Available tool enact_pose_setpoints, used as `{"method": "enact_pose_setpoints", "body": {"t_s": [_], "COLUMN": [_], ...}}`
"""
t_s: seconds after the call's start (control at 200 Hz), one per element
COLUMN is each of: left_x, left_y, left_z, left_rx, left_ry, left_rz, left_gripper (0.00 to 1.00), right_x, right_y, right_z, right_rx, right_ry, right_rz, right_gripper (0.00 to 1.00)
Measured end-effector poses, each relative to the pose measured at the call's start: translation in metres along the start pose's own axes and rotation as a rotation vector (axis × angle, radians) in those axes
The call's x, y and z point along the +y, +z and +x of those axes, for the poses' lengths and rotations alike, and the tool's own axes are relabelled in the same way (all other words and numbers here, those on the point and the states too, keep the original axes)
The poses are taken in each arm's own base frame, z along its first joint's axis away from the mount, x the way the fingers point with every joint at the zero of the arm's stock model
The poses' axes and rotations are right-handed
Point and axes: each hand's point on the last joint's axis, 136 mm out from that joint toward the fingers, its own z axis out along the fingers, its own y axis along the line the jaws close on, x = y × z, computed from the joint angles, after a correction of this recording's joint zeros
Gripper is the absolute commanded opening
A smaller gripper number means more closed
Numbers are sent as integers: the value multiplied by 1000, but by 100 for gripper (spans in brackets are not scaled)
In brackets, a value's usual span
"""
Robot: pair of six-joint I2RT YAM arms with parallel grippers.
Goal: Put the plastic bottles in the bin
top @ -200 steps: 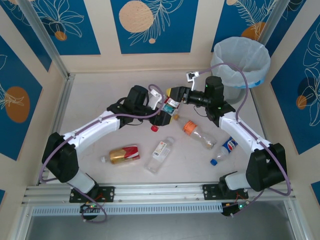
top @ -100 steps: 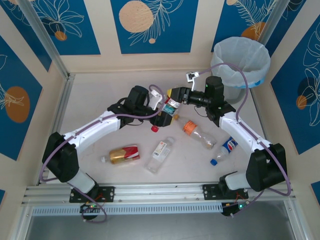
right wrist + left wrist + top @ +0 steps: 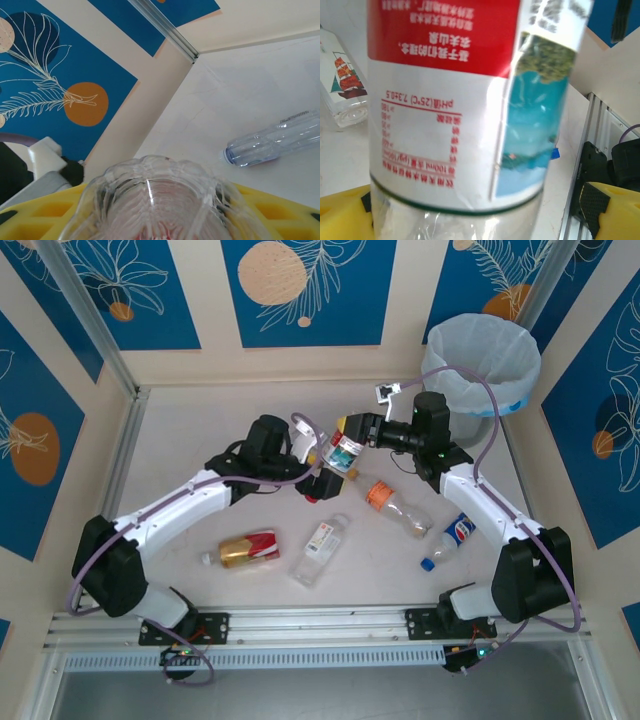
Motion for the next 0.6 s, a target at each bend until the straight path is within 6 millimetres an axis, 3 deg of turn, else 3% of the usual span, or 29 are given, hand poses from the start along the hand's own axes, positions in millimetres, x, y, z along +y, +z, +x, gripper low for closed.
{"method": "enact_pose_setpoints", "body": {"t_s": [0.255,0.6], "left_x": [4,45], "left_y": [-15,-41], "left_z": [4,-5], "left_rx": [-30,-110], "left_ry": [39,39], "left_rz": [-63,-354], "left_gripper": [99,99], "right_x": [-9,-52], "right_y": [-6,-47], "right_z": [-6,-41], "right_rx": [-20,-131], "right_ry": [20,93], "right_rz": [49,250], "right_gripper": [40,41]}}
